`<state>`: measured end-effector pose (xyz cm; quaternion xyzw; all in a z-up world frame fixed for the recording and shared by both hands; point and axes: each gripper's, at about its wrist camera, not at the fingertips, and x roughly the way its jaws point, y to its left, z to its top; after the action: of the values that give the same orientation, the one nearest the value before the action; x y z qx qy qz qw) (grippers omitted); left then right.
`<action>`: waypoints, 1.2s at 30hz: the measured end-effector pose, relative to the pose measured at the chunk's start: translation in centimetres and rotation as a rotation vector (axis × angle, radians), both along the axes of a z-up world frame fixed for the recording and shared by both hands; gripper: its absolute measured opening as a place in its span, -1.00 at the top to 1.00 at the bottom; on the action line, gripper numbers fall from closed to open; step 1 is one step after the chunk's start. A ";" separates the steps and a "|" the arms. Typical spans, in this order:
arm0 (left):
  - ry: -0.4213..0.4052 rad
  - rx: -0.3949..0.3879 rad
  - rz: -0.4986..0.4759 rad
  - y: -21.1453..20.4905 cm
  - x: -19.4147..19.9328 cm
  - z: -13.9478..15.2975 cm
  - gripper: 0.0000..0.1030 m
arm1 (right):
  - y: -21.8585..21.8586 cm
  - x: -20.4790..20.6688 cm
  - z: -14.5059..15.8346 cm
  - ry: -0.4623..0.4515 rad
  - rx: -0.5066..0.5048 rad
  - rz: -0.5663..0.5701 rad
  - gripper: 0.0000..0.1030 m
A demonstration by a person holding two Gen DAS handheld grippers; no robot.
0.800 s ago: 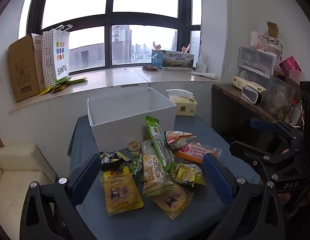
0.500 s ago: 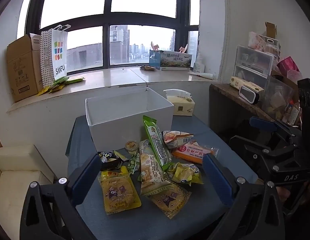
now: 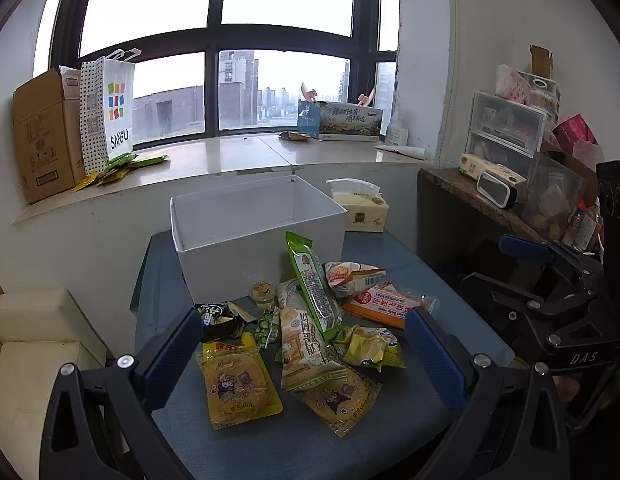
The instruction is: Organize snacks
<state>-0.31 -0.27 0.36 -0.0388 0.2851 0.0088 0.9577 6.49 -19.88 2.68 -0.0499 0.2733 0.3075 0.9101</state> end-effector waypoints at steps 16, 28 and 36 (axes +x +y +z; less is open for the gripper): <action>0.003 -0.009 0.007 0.3 0.0 -0.1 -1.00 | 0.2 -0.1 0.0 -0.003 -0.007 0.007 -1.00; 0.001 -0.013 -0.001 0.3 -0.1 -0.1 -1.00 | 0.3 -0.2 -0.2 -0.003 -0.008 0.010 -1.00; -0.001 -0.017 -0.002 0.3 -0.2 -0.1 -1.00 | 0.4 -0.2 -0.2 -0.002 -0.009 0.013 -1.00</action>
<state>-0.47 0.05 0.24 -0.0468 0.2845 0.0054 0.9575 6.28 -19.47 2.52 -0.0562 0.2733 0.3119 0.9082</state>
